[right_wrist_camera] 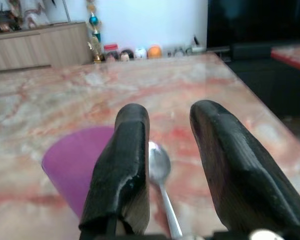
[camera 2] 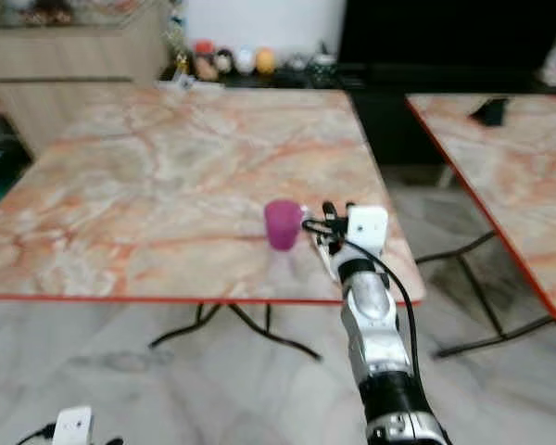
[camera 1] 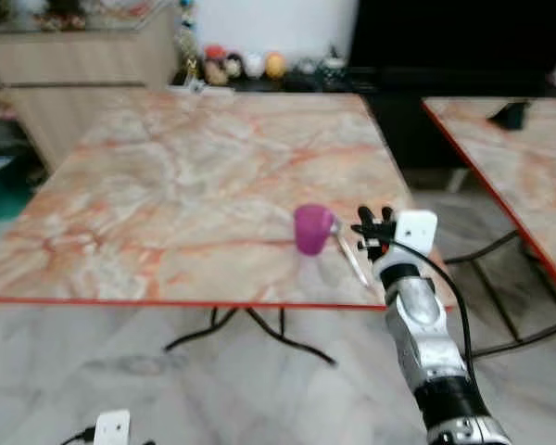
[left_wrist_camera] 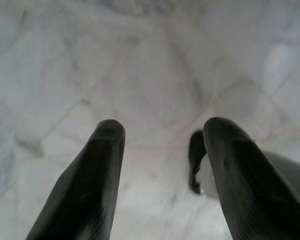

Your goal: Setting the table

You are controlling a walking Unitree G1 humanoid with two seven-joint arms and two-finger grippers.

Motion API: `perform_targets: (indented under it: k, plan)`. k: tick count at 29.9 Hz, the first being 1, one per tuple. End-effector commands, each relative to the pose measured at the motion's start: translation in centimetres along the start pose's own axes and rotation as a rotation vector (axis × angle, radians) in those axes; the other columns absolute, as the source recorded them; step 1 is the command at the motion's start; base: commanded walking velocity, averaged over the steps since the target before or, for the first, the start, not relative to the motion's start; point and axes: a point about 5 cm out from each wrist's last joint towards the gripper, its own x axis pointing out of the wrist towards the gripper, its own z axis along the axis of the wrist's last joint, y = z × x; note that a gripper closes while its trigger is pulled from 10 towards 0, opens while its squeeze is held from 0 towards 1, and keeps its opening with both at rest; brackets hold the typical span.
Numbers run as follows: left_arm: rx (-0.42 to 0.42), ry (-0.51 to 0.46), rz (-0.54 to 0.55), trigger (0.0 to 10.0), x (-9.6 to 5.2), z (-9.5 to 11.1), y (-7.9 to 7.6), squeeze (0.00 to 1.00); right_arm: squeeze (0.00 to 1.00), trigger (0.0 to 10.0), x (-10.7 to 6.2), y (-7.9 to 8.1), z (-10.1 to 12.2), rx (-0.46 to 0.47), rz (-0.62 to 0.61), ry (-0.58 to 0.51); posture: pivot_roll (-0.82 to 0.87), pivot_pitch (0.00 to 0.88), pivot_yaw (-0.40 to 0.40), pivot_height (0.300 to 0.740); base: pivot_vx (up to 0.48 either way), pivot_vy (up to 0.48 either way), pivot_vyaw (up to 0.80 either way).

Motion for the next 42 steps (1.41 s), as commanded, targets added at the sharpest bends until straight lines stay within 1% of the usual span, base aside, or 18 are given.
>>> perform_targets:
  k: [1, 8, 14, 19, 21, 25, 28, 42]
  plan:
    - [-0.002, 0.016, -0.005, 10.0, -0.1, -0.4, -0.1, 0.00, 0.00, 10.0, -0.1, -0.8, 0.0, -0.001, -0.028, 0.007, -0.05, 0.000, 0.014, 0.720, 0.000, 0.000, 0.00]
    - [-0.004, 0.017, -0.006, 10.0, -0.1, -0.4, -0.1, 0.00, 0.00, 10.0, -0.1, -1.1, -0.2, -0.010, -0.047, 0.028, -0.05, 0.000, 0.010, 0.720, 0.000, 0.000, 0.00]
    - [-0.009, 0.020, -0.009, 10.0, -0.1, -0.5, -0.2, 0.00, 0.00, 10.0, -0.5, -1.5, -1.4, -0.047, -0.045, 0.114, -0.05, 0.000, 0.009, 0.720, 0.000, 0.000, 0.00]
    - [-0.011, 0.029, -0.007, 10.0, -0.1, -0.7, -0.2, 0.00, 0.00, 10.0, -0.9, -1.2, -2.3, -0.091, -0.001, 0.167, -0.05, 0.000, 0.006, 0.720, 0.000, 0.000, 0.00]
    - [-0.012, 0.037, -0.004, 10.0, -0.2, -0.9, -0.2, 0.00, 0.00, 10.0, -1.0, -1.2, -2.4, -0.095, -0.003, 0.173, -0.05, 0.000, 0.006, 0.720, 0.000, 0.000, 0.00]
    - [-0.015, 0.048, -0.002, 10.0, -0.2, -1.1, -0.1, 0.00, 0.00, 10.0, -1.0, -1.3, -2.7, -0.094, -0.012, 0.191, -0.05, 0.000, 0.005, 0.720, 0.000, 0.000, 0.75]
    - [-0.017, 0.052, -0.001, 10.0, -0.2, -1.2, -0.2, 0.00, 0.00, 10.0, -1.0, -1.2, -2.7, -0.065, -0.014, 0.197, -0.05, 0.000, 0.004, 0.720, 0.000, 0.000, 0.00]
    - [-0.017, 0.059, -0.006, 10.0, -0.3, -1.3, -0.3, 0.00, 0.00, 10.0, -1.0, -1.1, -2.6, -0.078, -0.012, 0.200, -0.05, 0.000, 0.003, 0.720, 0.000, 0.000, 0.00]
